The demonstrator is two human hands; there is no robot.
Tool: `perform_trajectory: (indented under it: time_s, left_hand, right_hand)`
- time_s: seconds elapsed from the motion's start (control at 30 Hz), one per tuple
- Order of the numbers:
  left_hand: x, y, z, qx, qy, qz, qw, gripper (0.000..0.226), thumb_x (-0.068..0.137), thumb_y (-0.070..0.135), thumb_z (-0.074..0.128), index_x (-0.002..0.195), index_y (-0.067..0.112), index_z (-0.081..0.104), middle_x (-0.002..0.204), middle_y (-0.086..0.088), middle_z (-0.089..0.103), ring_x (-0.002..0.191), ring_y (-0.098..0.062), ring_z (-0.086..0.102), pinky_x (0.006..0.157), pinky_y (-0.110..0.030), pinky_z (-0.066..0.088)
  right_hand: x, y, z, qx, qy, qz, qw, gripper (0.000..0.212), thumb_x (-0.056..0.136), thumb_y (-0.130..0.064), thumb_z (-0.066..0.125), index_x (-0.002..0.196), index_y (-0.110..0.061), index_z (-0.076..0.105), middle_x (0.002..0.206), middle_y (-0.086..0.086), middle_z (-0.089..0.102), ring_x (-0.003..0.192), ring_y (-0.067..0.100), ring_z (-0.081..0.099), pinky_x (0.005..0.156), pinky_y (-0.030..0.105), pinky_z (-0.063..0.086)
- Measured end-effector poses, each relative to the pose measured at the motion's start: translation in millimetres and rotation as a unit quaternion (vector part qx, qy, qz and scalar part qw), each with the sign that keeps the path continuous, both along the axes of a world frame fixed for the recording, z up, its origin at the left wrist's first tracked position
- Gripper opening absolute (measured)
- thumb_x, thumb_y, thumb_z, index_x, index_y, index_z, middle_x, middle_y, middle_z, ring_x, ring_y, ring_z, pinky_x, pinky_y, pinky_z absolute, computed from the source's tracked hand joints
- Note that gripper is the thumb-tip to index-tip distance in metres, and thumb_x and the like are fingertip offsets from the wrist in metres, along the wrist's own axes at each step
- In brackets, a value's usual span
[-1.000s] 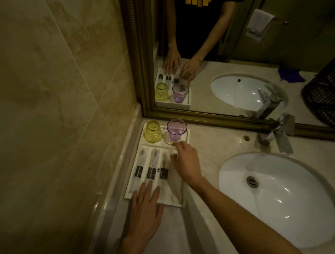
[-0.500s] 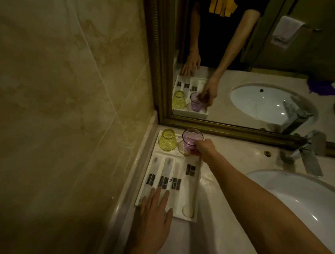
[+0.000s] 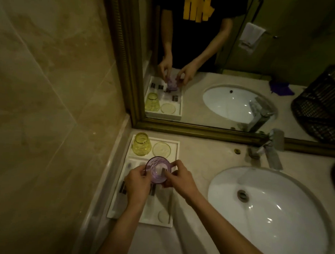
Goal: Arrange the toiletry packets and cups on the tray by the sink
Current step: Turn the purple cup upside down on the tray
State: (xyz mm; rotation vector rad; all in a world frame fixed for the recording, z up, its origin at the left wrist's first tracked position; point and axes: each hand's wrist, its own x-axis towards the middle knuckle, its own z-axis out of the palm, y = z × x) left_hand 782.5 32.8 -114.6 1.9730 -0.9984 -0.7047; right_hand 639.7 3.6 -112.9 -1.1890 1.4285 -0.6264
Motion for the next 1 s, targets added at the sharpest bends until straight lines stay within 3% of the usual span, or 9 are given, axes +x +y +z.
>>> perform_trajectory:
  time_s: [0.13, 0.23, 0.3, 0.37, 0.47, 0.53, 0.63, 0.73, 1.0]
  left_hand:
    - [4, 5, -14, -0.031, 0.055, 0.022, 0.998, 0.017, 0.087, 0.013, 0.072, 0.103, 0.012, 0.078, 0.088, -0.003, 0.078, 0.079, -0.020, 0.073, 0.067, -0.031, 0.059]
    - [5, 8, -19, -0.054, 0.087, -0.007, 0.995, 0.021, 0.087, 0.016, 0.074, 0.105, 0.026, 0.078, 0.091, 0.012, 0.075, 0.085, -0.008, 0.072, 0.066, -0.014, 0.055]
    - [9, 9, -22, -0.056, 0.145, -0.054, 0.986, 0.031, 0.087, 0.018, 0.074, 0.115, 0.032, 0.072, 0.104, 0.012, 0.075, 0.097, -0.009, 0.071, 0.075, -0.020, 0.058]
    - [16, 14, -27, -0.033, 0.133, -0.102, 0.985, 0.052, 0.087, 0.021, 0.074, 0.135, 0.033, 0.059, 0.124, 0.008, 0.068, 0.112, -0.010, 0.064, 0.089, -0.030, 0.056]
    - [30, 34, -39, 0.034, -0.074, -0.166, 0.983, 0.072, 0.087, 0.032, 0.072, 0.150, 0.035, 0.037, 0.153, 0.000, 0.044, 0.138, -0.019, 0.043, 0.107, -0.040, 0.045]
    - [37, 52, -48, 0.101, -0.214, -0.227, 0.945, 0.084, 0.089, 0.046, 0.064, 0.157, 0.039, 0.014, 0.166, -0.003, 0.019, 0.151, -0.026, 0.022, 0.119, -0.047, 0.029]
    - [41, 73, -63, 0.158, -0.316, -0.289, 0.889, 0.091, 0.090, 0.062, 0.047, 0.155, 0.039, -0.012, 0.169, -0.005, -0.008, 0.154, -0.030, -0.007, 0.125, -0.049, 0.007]
    - [38, 83, -69, 0.177, -0.323, -0.300, 0.880, 0.092, 0.090, 0.066, 0.039, 0.151, 0.038, -0.025, 0.167, -0.005, -0.021, 0.152, -0.027, -0.021, 0.125, -0.048, 0.003]
    - [35, 87, -77, 0.194, -0.342, -0.313, 0.865, 0.089, 0.092, 0.067, 0.032, 0.151, 0.035, -0.027, 0.164, -0.008, -0.029, 0.149, -0.030, -0.028, 0.124, -0.050, -0.002]
  right_hand:
    - [-20, -13, 8, 0.205, -0.146, 0.005, 0.968, 0.058, 0.088, -0.068, 0.058, 0.124, -0.023, 0.059, 0.106, 0.022, 0.071, 0.081, 0.032, 0.075, 0.066, 0.039, 0.063]
    - [-20, -28, 9, 0.273, -0.126, 0.058, 0.952, 0.068, 0.081, -0.071, 0.066, 0.124, -0.018, 0.067, 0.118, 0.024, 0.070, 0.096, 0.034, 0.074, 0.070, 0.040, 0.064]
    - [-13, -41, 8, 0.246, -0.091, 0.075, 0.962, 0.065, 0.078, -0.061, 0.076, 0.120, -0.012, 0.070, 0.120, 0.023, 0.070, 0.104, 0.036, 0.073, 0.079, 0.044, 0.064]
    - [-6, -58, 7, 0.175, -0.058, 0.064, 0.981, 0.058, 0.079, -0.051, 0.079, 0.121, -0.013, 0.067, 0.118, 0.019, 0.071, 0.107, 0.035, 0.071, 0.087, 0.046, 0.062]
    - [5, -83, 10, 0.037, -0.010, 0.022, 0.999, 0.057, 0.078, -0.032, 0.086, 0.125, -0.015, 0.060, 0.118, 0.009, 0.069, 0.105, 0.025, 0.070, 0.090, 0.044, 0.061]
    - [11, -96, 11, -0.053, 0.052, 0.012, 0.997, 0.064, 0.075, -0.028, 0.088, 0.129, -0.015, 0.056, 0.122, 0.004, 0.067, 0.106, 0.021, 0.067, 0.090, 0.043, 0.061]
    - [16, -108, 5, -0.138, 0.137, 0.029, 0.980, 0.067, 0.071, -0.024, 0.091, 0.127, -0.012, 0.056, 0.123, 0.008, 0.069, 0.110, 0.025, 0.066, 0.092, 0.046, 0.057]
    - [19, -113, -6, -0.153, 0.171, 0.032, 0.973, 0.065, 0.070, -0.020, 0.091, 0.124, -0.010, 0.056, 0.123, 0.011, 0.069, 0.111, 0.029, 0.065, 0.092, 0.047, 0.057]
    - [28, -112, -21, -0.146, 0.150, 0.046, 0.977, 0.058, 0.074, -0.013, 0.087, 0.121, -0.007, 0.055, 0.121, 0.013, 0.067, 0.108, 0.028, 0.065, 0.091, 0.045, 0.058]
